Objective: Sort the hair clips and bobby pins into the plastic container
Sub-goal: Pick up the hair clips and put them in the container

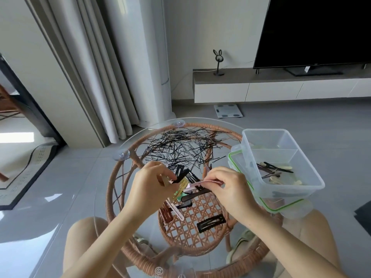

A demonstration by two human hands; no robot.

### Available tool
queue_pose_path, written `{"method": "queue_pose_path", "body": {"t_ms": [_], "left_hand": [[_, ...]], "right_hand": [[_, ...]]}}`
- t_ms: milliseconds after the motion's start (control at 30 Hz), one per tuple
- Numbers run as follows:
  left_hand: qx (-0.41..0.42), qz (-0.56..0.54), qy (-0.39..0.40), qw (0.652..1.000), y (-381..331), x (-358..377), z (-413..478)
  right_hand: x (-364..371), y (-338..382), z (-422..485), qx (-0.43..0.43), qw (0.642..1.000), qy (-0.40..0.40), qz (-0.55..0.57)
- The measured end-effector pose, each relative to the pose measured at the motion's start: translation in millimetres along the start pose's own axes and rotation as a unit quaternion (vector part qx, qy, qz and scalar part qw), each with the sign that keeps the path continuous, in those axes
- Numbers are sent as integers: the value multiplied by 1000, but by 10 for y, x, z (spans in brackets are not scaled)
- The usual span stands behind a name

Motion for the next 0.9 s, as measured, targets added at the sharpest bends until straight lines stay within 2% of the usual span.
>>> {"method": "queue_pose_path", "body": {"t_ms": [267,400,467,567,667,900], "left_hand": [[52,-42,-21,997,-669,60,327],[94,-85,4,992,-1128,334,459],[115,-101,18,988,-1375,529,514],[127,-100,55,985,-1680,904,617],[164,-61,116,978,-1947,1311,680],[233,100,286,924,-2032,2000,694]], "right_hand": [[-912,3,108,-16,995,-92,-41],[-1512,-349,9,26,985,-153,-76],[-1710,-602,-89,61,981,-159,-93],[-1769,-953,-228,120,977,-124,-127],[-1654,-1130,-293,144,975,-67,-156],[-1582,-1208,-275,187,971,23,-149]]}}
Point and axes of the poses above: each hand's wrist, its own z-axis towards the middle knuckle, its own x-axis out of the palm, y = z × x, the point moved 9 cm from there along z, towards the middle knuckle, and after that the axes turned 1 degree about -z, right-handed, at the moved point
